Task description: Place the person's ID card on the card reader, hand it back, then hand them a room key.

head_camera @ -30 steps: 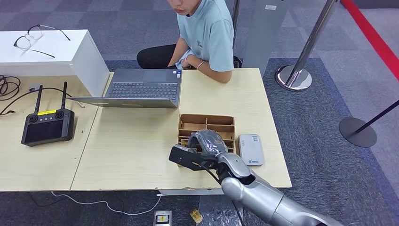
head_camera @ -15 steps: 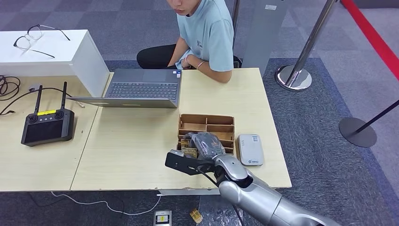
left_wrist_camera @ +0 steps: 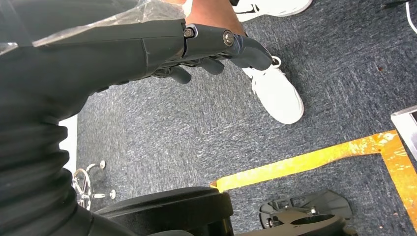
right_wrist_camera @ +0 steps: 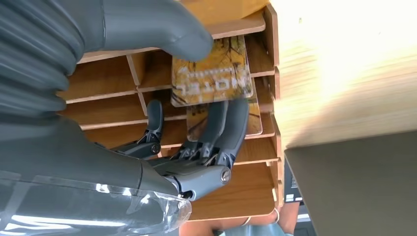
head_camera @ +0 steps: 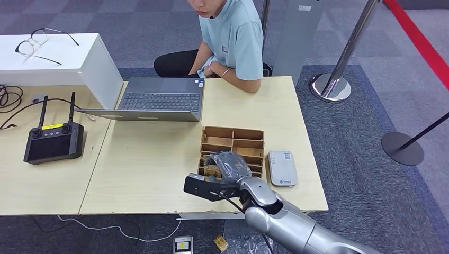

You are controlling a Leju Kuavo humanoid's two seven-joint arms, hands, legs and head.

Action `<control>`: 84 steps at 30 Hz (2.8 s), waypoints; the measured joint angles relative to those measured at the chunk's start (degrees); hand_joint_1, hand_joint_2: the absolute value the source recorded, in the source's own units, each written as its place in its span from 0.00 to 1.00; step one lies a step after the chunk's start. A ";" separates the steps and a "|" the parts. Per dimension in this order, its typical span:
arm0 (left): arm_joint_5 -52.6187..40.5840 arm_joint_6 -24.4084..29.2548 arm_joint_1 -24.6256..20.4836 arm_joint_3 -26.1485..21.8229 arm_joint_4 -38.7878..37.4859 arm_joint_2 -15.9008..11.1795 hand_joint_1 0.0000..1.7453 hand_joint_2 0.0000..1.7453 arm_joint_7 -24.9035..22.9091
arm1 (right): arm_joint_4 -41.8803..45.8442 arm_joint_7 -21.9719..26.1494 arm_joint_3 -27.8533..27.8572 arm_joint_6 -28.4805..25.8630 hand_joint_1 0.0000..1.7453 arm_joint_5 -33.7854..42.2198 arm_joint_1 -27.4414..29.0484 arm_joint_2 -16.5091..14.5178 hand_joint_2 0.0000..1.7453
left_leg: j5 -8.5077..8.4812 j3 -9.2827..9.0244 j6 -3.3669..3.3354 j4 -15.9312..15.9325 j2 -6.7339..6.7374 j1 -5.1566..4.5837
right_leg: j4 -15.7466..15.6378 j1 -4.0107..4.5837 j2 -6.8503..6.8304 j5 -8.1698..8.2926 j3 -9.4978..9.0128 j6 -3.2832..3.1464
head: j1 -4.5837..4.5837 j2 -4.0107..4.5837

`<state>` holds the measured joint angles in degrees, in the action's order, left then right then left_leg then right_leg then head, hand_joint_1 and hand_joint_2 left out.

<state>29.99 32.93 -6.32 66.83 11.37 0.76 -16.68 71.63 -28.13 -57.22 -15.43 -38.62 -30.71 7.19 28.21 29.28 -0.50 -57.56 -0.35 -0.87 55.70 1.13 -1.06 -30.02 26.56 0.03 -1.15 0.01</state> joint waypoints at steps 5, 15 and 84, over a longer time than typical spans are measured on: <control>0.00 0.01 0.00 0.00 0.00 0.00 0.00 1.00 0.00 | 0.00 0.00 0.02 0.00 1.00 -0.08 0.00 -0.06 1.00 | 0.00 -0.01 0.00 0.00 0.00 0.00 | 0.00 0.00 0.00 0.00 0.00 0.00 | 0.01 -0.01; 0.03 0.17 0.01 -0.02 0.00 0.02 0.00 1.00 0.00 | 0.15 0.00 0.03 -0.02 1.00 -0.28 0.03 -0.11 1.00 | 0.00 -0.01 0.00 0.00 0.00 0.00 | 0.00 0.00 0.00 0.00 -0.01 0.00 | 0.01 0.00; 0.76 0.81 0.05 -0.01 0.00 0.50 0.00 1.00 0.45 | 6.13 -1.68 2.88 0.32 0.81 -4.07 2.09 2.86 1.00 | 0.00 0.03 0.00 0.00 0.00 0.00 | 0.00 0.00 0.00 0.00 0.03 0.00 | -0.01 -0.01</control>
<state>30.75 33.74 -6.27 66.82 11.37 1.26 -16.22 77.76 -29.81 -54.34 -15.11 -42.69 -28.62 10.05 28.21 29.31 -0.50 -57.56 -0.35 -0.87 55.70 1.13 -1.05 -30.02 26.59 0.03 -1.16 0.00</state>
